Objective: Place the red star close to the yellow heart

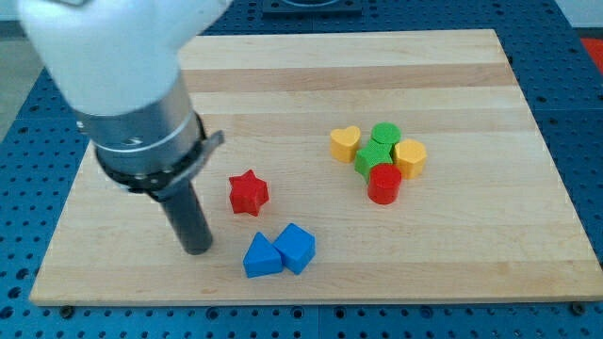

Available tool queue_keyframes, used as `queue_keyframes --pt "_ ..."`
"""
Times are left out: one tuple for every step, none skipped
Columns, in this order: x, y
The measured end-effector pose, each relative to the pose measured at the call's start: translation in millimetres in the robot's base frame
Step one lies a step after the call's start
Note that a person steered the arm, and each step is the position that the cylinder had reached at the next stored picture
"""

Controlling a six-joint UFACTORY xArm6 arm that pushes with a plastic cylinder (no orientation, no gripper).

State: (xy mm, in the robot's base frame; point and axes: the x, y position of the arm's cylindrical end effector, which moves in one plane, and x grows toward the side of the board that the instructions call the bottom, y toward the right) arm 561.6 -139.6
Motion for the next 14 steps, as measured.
queue_keyframes --pt "-32.0 4.7" --pt "-62.7 35.0" --pt "-79.8 59.5" --pt "-74.0 46.9" --pt "-47.8 43.0" --pt "-27.3 46.5" --pt "-33.2 52.2" --pt "-59.0 55.0" --pt "-81.8 63.5" --pt "-70.2 58.0" --pt "-35.6 55.2" --pt "-32.9 65.3" --pt "-58.9 76.2" --pt "-77.7 93.2"
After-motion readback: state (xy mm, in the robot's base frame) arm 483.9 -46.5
